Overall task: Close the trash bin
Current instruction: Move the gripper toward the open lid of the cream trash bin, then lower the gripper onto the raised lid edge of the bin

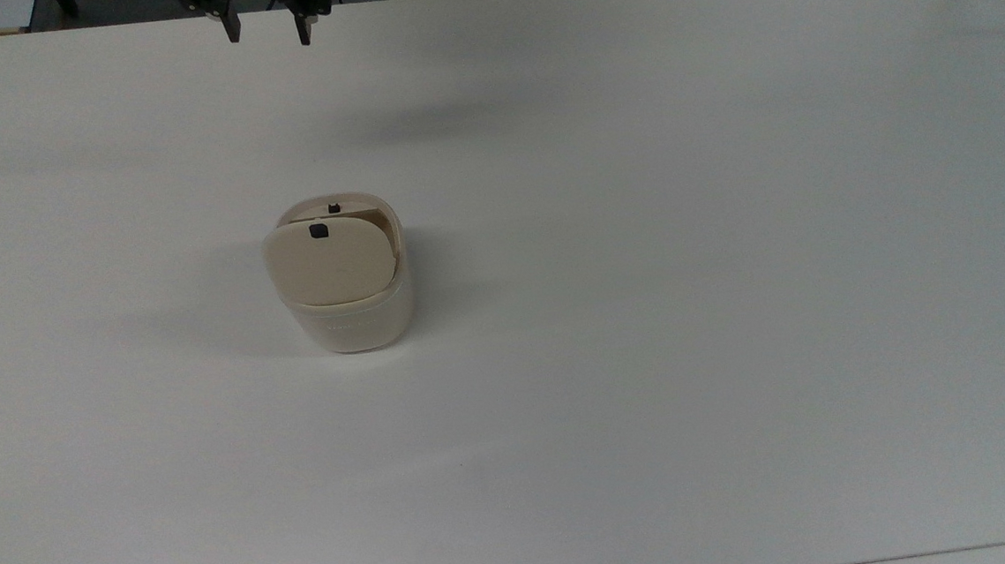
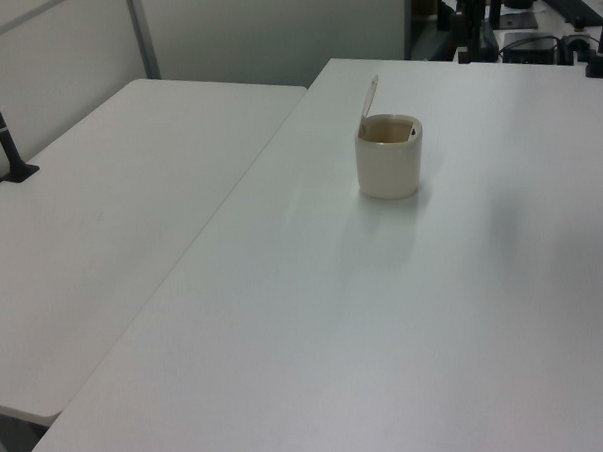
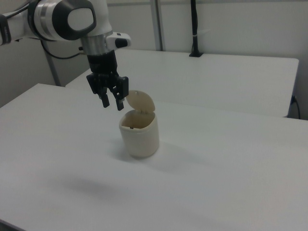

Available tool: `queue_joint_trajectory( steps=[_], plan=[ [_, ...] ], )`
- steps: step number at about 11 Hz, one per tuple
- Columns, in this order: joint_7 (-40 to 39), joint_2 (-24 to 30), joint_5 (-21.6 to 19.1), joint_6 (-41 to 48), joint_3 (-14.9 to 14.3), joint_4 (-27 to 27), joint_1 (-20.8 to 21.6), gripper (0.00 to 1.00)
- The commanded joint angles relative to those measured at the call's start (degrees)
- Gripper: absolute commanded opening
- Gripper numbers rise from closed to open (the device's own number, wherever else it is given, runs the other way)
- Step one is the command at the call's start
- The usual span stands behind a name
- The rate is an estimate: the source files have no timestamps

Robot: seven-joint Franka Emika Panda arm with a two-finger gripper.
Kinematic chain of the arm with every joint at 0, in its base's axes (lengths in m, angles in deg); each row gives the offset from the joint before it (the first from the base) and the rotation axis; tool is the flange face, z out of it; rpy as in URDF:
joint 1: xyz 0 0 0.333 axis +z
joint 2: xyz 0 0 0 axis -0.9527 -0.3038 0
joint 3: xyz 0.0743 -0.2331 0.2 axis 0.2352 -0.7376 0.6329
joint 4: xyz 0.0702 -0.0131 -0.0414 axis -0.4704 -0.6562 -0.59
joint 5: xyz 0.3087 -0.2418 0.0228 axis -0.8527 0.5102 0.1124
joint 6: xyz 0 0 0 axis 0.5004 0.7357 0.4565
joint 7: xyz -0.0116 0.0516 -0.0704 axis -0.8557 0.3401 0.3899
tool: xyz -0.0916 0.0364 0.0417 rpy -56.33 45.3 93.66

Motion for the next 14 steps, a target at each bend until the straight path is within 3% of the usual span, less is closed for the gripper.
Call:
queue_joint_trajectory(
  steps=[1, 3, 5, 7, 10, 14],
  plan=[
    [0.2, 0.9, -3.1, -5.0, -0.3, -1.1, 0.0, 0.0],
    [0.1, -0.5, -3.8, -12.0, -0.2, -1.1, 0.2, 0.0],
    [-1.2, -1.3, -8.4, -21.3, -0.2, -1.1, 0.4, 0.0],
    [-0.6, -2.0, -10.2, -27.7, 0.0, -1.1, 0.8, 0.0],
    [-0.2, -3.4, -10.5, -31.3, 0.3, -0.7, 1.0, 0.0],
    [0.6, -10.9, -10.1, -32.4, 0.3, 5.2, 0.7, 0.0]
  ],
)
